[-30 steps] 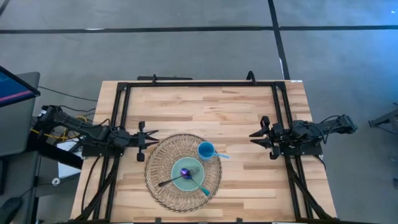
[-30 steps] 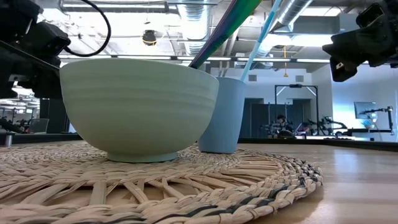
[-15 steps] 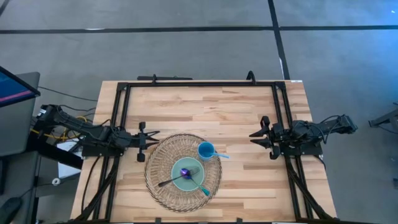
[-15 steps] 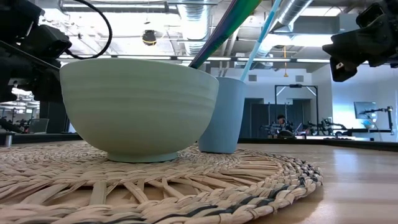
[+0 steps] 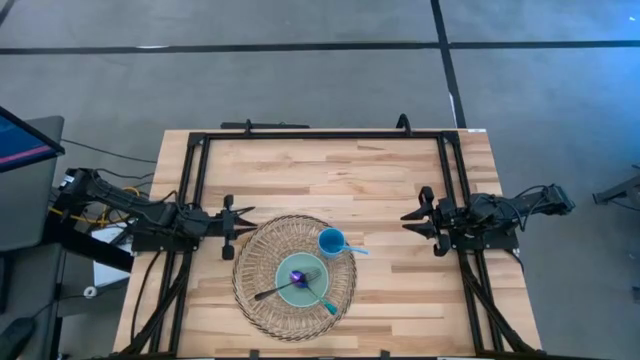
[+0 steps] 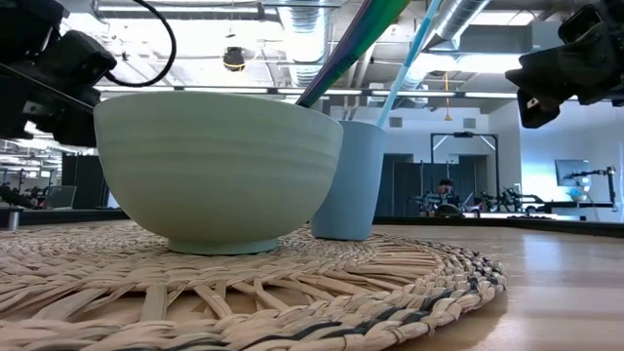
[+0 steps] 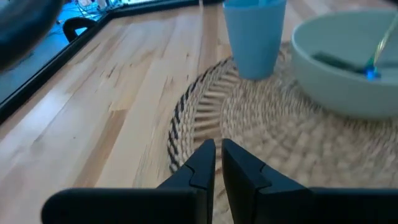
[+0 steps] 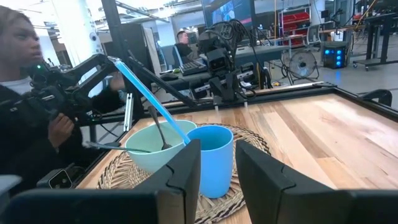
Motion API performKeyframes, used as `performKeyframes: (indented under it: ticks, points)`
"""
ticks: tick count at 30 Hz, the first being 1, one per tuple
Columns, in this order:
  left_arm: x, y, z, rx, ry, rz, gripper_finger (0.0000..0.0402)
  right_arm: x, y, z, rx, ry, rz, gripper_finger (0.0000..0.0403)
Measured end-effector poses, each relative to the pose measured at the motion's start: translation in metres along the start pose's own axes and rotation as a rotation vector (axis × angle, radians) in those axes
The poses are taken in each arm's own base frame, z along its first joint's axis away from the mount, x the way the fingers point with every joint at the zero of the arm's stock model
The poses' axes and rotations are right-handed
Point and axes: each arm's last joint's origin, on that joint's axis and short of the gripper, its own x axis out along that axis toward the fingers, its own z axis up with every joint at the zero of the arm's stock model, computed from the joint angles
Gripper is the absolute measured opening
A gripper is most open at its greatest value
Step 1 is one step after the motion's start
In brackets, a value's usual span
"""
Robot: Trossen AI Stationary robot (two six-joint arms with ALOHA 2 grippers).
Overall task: Pick & Place Utensil
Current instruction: Return to Home Position
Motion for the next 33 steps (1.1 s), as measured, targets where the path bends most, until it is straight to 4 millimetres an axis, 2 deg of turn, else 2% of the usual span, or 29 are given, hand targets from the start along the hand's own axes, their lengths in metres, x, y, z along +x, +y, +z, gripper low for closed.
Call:
performKeyframes:
  ticks: [4, 12, 17, 24, 33]
  points:
    - [0.000, 0.000, 0.004, -0.066, -0.036, 0.000, 0.0030, 0.000, 0.000, 0.000, 0.000, 0.000, 0.000, 0.0095]
    - [-0.001, 0.000, 0.006, -0.081, -0.067, -0.009, 0.0029, 0.000, 0.000, 0.000, 0.000, 0.001, 0.000, 0.0095]
    - [-0.005, 0.000, -0.001, -0.062, -0.120, -0.133, 0.0030, 0.000, 0.000, 0.000, 0.000, 0.001, 0.000, 0.0095]
    - [-0.014, 0.003, 0.006, -0.027, -0.244, -0.315, 0.0030, 0.000, 0.000, 0.000, 0.000, 0.001, 0.000, 0.0095]
    - [-0.019, 0.012, 0.012, -0.053, -0.339, -0.288, 0.0029, 0.000, 0.000, 0.000, 0.000, 0.001, 0.000, 0.0095]
